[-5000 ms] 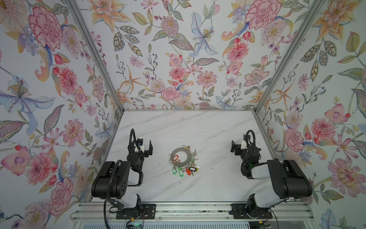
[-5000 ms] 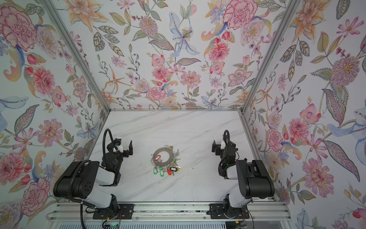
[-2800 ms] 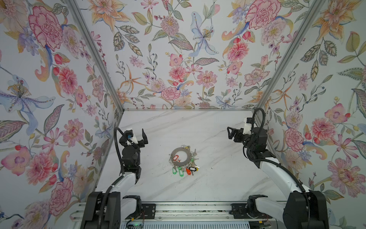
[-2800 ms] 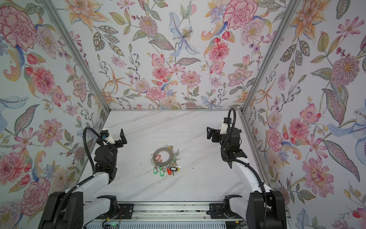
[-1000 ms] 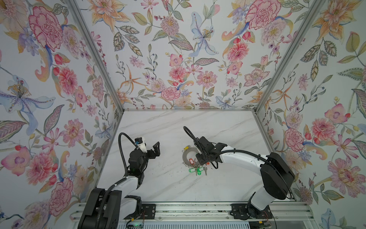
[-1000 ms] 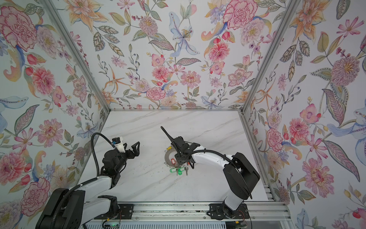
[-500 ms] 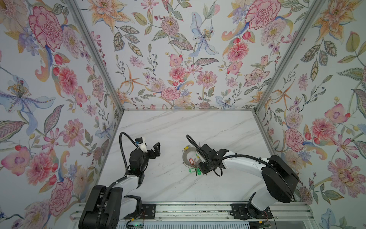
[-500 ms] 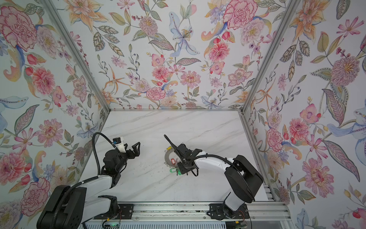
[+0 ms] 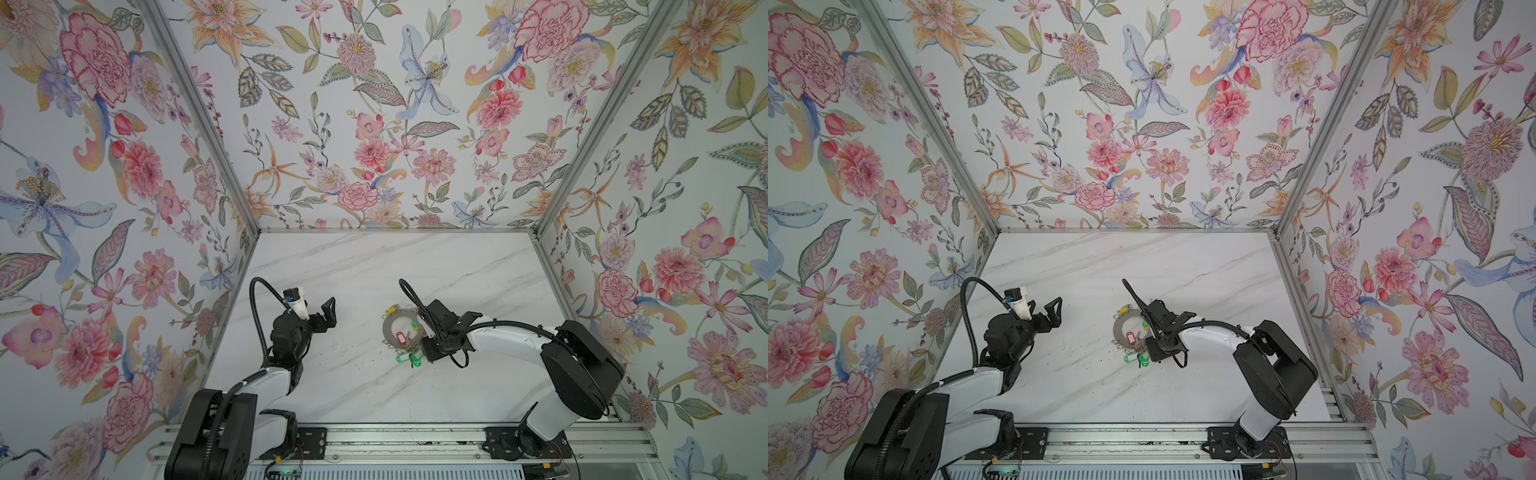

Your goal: Remove the keys from the keyring

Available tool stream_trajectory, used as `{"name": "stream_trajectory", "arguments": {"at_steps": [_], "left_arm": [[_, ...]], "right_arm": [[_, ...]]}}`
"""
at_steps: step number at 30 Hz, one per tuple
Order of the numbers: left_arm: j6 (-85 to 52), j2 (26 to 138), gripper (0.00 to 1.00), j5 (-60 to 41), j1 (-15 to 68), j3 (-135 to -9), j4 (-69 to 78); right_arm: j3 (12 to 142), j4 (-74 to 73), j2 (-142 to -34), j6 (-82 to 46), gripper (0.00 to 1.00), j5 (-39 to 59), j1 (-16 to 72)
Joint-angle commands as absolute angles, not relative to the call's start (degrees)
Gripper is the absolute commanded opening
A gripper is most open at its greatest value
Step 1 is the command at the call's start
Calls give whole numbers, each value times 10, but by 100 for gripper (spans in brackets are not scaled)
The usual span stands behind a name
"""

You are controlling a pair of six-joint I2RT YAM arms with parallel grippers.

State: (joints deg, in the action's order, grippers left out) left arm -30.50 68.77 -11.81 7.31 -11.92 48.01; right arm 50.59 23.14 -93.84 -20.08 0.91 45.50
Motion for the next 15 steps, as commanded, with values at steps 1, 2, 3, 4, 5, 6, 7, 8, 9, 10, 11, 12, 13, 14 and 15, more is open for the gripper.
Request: {"name": "stream_trajectory", "arguments": {"at_steps": [1,2,3,4,5,6,7,8,9,10,11,12,13,14,15], "left_arm": [[-308,679,99,-123,76,-129,490],[-308,681,99,-123,76,-129,490],[-308,681,99,-122,76,-130,490],[-308,681,99,-122,76,-129,490],[-308,682,99,-123,76,-130,490],[-308,681,99,-123,76,-130,490],[-308,681,99,-124,76,-130,490],[-308,681,99,-123,76,-130,490],[-308,682,99,-123,76,-130,490],[-308,682,99,-124,76,-130,490],[-308,682,99,-125,76,-131,490],[-309,682,99,-127,76,-131,491],[-310,683,99,-129,76,-131,492],[-310,683,99,-129,76,-130,492],[-310,683,99,-128,76,-130,492]], "right_arm": [[504,246,-959,-202,27,4,458],[503,252,-958,-198,27,-1,456],[501,260,-955,-194,27,-15,456],[500,271,-953,-189,27,-29,456],[497,283,-950,-183,27,-42,454],[492,293,-945,-179,27,-51,451],[487,298,-939,-178,27,-58,448],[481,303,-930,-176,27,-61,443],[476,306,-921,-173,28,-63,436],[473,308,-914,-170,28,-66,431],[474,312,-906,-166,28,-72,427],[478,316,-902,-161,28,-75,426],[483,321,-898,-159,28,-75,427],[491,324,-895,-156,28,-70,426],[498,326,-893,-153,29,-64,428]]}}
